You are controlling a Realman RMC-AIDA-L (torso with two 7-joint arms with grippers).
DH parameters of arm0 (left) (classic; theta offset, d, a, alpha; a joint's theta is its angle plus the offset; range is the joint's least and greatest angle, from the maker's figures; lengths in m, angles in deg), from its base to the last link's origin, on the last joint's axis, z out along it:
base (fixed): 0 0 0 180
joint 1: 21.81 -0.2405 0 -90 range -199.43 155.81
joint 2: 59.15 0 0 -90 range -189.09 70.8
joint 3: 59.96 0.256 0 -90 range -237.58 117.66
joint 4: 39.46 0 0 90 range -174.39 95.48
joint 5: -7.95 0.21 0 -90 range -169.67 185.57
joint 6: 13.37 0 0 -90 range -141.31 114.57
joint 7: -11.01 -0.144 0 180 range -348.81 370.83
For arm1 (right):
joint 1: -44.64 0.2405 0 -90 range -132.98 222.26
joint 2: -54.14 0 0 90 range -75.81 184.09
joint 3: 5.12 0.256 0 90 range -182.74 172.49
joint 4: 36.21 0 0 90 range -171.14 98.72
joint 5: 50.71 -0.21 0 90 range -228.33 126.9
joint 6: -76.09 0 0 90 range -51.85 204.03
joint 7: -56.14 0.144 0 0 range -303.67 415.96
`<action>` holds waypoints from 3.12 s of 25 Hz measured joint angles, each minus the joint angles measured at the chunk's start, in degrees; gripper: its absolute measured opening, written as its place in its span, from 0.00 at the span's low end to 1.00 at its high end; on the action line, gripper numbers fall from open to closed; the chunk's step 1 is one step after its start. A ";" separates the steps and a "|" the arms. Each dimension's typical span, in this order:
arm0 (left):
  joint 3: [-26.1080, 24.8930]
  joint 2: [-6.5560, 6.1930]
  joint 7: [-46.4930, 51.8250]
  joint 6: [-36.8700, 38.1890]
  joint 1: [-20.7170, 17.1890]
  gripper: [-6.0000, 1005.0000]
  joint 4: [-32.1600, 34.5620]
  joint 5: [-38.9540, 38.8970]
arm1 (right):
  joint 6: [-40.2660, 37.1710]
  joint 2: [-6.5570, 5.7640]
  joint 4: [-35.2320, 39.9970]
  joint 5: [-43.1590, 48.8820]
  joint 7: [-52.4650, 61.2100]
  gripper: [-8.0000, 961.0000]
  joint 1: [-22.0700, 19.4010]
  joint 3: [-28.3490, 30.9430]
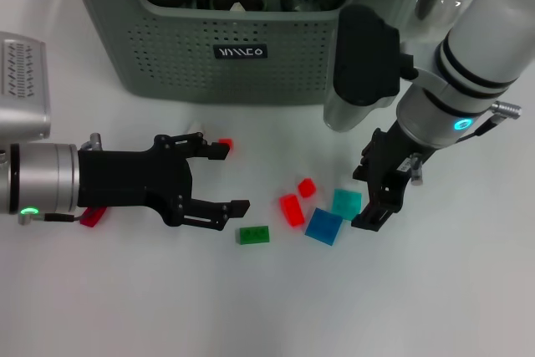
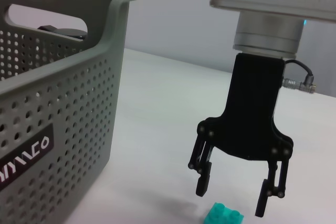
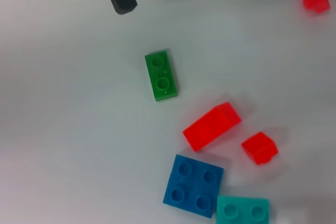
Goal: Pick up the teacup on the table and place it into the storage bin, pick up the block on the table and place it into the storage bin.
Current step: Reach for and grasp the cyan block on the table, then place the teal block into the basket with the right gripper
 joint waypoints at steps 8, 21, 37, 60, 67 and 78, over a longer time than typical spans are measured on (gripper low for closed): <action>0.00 0.00 0.00 0.00 -0.18 0.92 0.00 -0.01 | 2.25 0.04 -0.06 -1.09 1.46 0.77 -0.34 -3.20; 0.01 0.09 -0.04 0.03 -0.42 0.92 0.03 0.02 | 5.37 0.05 0.23 -1.13 4.31 0.71 -0.81 -7.99; 0.01 0.09 -0.06 0.25 -0.44 0.92 0.03 0.15 | -3.97 -0.79 12.44 0.61 5.58 0.45 -2.21 0.62; 0.00 0.01 -0.03 0.83 -0.14 0.92 0.03 -0.08 | 22.13 -0.82 -3.89 3.72 9.94 0.44 20.40 25.99; 0.00 0.00 -0.01 0.80 -0.01 0.92 0.02 -0.07 | 37.43 -0.66 -18.92 4.04 7.68 0.45 22.59 24.54; 0.00 0.00 -0.29 0.51 0.01 0.92 0.03 0.17 | 40.38 -0.32 -23.24 1.66 6.08 0.46 21.79 20.48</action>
